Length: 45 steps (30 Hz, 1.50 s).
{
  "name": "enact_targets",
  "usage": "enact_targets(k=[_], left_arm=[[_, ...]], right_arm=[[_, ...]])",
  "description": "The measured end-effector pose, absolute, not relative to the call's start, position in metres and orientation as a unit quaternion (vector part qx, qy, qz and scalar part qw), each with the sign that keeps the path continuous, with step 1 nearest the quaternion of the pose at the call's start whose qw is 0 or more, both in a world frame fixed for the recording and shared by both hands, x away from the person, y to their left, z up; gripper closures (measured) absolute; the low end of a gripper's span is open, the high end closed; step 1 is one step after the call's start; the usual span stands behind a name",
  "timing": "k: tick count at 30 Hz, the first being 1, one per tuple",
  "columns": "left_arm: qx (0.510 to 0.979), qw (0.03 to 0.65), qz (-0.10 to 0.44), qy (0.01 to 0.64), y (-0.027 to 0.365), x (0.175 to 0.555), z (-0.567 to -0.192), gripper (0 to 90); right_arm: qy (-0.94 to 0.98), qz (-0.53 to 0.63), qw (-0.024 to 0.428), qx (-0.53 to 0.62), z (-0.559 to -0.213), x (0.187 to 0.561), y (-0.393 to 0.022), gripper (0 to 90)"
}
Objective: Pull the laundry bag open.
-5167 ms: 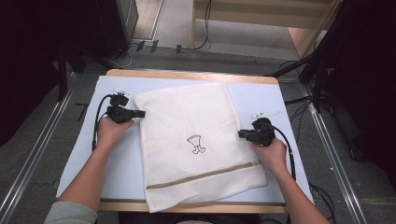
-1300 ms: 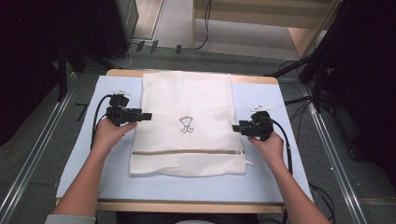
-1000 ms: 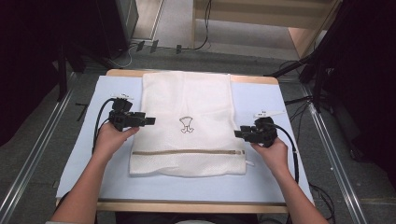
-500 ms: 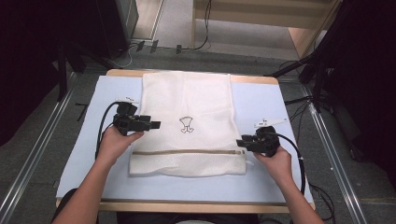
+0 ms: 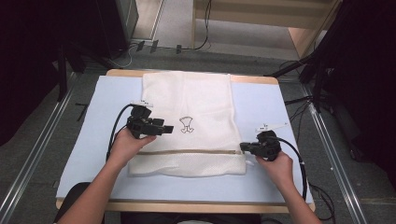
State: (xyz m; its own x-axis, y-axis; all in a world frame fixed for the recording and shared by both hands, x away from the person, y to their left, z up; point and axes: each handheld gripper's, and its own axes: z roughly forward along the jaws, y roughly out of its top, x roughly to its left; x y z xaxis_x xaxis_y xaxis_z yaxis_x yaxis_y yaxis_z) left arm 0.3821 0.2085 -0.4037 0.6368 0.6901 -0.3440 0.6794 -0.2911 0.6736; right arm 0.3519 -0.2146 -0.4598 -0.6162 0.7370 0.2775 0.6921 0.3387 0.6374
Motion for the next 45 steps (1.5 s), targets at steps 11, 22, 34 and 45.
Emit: enact_targets(k=[11,22,34,45], left_arm=[[0.82,0.41,-0.002,0.4,0.186,0.38,-0.404,39.1],[0.83,0.399,-0.004,0.389,0.174,0.38,-0.408,39.9],[0.834,0.397,-0.002,0.383,0.168,0.378,-0.409,41.5],[0.839,0.398,-0.008,0.372,0.157,0.375,-0.411,43.2]], right_arm=[[0.816,0.37,0.018,0.444,-0.47,0.35,-0.215,90.0],[0.817,0.372,0.018,0.44,-0.468,0.346,-0.213,90.0],[0.828,0.368,0.019,0.423,-0.466,0.343,-0.2,90.0],[0.828,0.376,0.015,0.415,-0.464,0.344,-0.193,90.0]])
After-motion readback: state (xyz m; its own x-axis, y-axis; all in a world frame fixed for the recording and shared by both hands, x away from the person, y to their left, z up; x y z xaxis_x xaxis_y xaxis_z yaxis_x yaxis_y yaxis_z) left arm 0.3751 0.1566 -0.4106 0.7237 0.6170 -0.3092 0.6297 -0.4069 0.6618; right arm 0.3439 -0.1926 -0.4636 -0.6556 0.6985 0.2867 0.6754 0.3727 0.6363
